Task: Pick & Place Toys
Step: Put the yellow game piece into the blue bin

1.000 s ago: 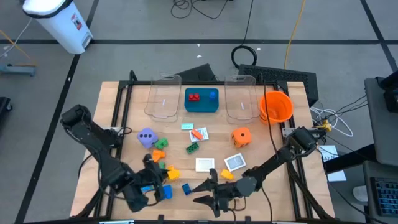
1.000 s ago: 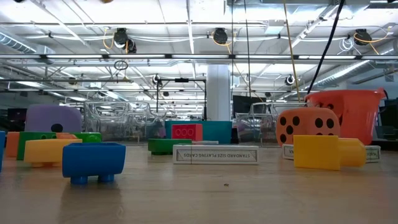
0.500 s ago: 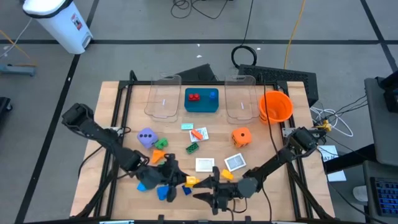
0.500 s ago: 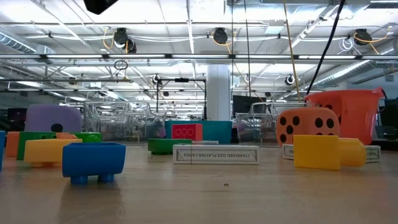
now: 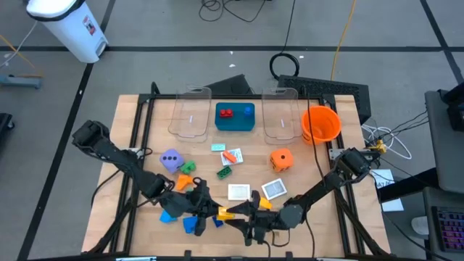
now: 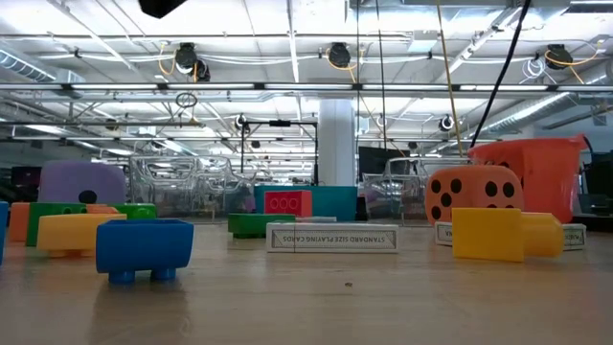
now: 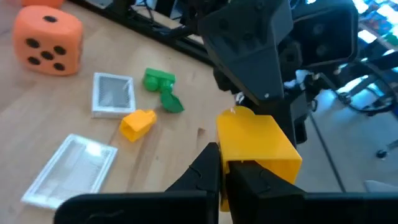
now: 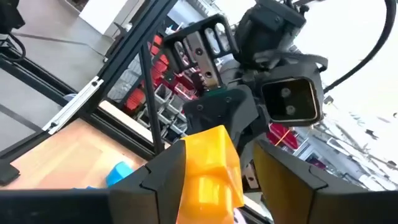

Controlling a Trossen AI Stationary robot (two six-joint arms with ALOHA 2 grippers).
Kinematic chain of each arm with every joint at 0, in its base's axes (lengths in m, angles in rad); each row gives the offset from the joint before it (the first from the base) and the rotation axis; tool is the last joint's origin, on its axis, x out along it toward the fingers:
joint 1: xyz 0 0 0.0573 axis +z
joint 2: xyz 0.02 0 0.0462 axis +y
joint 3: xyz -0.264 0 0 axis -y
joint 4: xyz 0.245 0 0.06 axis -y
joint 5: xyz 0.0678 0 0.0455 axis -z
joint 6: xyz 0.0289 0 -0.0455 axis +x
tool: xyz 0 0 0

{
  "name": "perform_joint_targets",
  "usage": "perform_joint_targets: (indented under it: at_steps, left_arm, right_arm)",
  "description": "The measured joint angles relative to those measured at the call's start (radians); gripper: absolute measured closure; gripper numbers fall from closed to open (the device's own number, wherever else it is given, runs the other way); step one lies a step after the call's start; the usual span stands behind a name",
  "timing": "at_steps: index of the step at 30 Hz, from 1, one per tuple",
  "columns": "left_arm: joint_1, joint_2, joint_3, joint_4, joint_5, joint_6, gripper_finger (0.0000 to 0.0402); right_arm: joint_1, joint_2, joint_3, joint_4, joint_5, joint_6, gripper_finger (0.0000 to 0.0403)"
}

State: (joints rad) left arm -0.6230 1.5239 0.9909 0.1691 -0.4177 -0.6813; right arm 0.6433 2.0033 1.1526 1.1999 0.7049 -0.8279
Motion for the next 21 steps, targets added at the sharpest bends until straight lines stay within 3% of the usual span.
perform_joint_targets:
  at_steps: [21]
  left_arm:
    - [0.052, 0.001, 0.0, 0.08, 0.065, 0.018, 0.0397]
  right_arm:
    - [0.0, -0.002, 0.001, -0.039, 0.084, -0.033, 0.022]
